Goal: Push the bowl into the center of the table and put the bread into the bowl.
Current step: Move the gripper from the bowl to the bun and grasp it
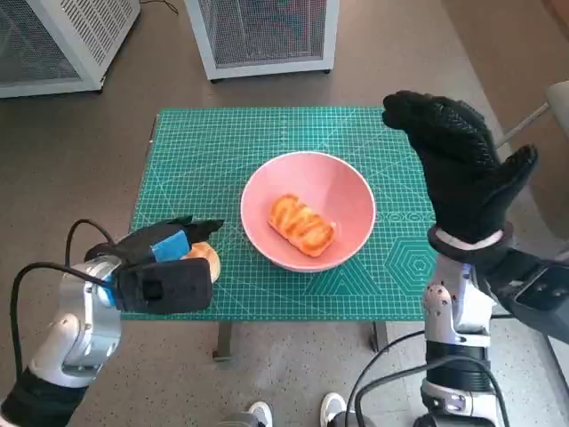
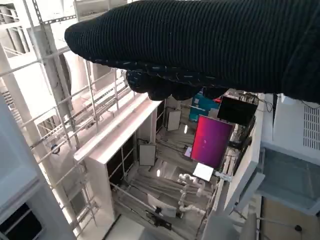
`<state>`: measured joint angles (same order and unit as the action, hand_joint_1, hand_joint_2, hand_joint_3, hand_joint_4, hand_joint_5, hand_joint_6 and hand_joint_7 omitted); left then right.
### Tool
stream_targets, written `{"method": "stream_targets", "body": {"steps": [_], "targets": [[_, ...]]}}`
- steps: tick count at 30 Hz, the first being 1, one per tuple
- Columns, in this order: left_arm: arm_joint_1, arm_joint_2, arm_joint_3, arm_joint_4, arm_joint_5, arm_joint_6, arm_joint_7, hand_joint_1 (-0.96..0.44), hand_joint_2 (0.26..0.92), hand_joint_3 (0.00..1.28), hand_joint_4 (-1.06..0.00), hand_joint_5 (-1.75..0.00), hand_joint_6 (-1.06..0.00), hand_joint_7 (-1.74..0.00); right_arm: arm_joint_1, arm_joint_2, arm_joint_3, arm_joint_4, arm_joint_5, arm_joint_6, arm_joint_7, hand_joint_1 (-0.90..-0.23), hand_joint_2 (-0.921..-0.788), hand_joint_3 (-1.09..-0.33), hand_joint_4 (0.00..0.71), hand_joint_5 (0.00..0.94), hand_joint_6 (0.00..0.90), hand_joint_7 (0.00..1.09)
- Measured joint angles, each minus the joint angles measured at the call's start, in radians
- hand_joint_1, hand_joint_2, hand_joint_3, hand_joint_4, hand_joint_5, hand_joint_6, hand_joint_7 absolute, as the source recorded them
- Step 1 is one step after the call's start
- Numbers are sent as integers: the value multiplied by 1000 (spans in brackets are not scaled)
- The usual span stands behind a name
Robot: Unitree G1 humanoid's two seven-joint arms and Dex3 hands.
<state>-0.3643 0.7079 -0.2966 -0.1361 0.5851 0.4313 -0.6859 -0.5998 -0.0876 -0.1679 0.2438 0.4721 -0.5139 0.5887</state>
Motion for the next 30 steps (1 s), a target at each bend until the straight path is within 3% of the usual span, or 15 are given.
{"method": "stream_targets", "body": {"steps": [7,10,12,15,18,23,30], "targets": [[-16,-11,-34,36,38,33,-15,26,758,28,-300,-39,-419,-72,0,0,0,0,0,1,0,-495,-921,-363,277,2,151,450],[-22,-18,-47,59,58,39,-4,35,780,39,-424,-70,-524,-122,0,0,0,0,1,4,1,-497,-921,-363,276,1,152,449],[-24,-26,-51,79,77,37,20,54,803,44,-606,-191,-564,-349,0,0,0,0,1,6,1,-498,-921,-364,276,1,152,448],[-24,-37,-53,104,92,20,76,19,877,78,-692,-815,-550,-952,0,0,2,-3,4,14,2,-501,-921,-366,275,0,150,447],[-20,-41,-50,121,105,-13,136,7,894,86,-726,-1004,-580,-1133,1,0,5,-9,6,22,3,-503,-921,-368,273,0,148,448],[7,-40,-18,117,96,-75,198,4,899,89,-729,-1081,-608,-1204,2,0,7,-13,6,28,8,-504,-921,-369,272,0,146,449],[41,-32,41,60,61,-110,198,3,901,90,-738,-1094,-606,-1214,3,0,5,-12,6,28,12,-504,-921,-371,273,1,146,452]]}}
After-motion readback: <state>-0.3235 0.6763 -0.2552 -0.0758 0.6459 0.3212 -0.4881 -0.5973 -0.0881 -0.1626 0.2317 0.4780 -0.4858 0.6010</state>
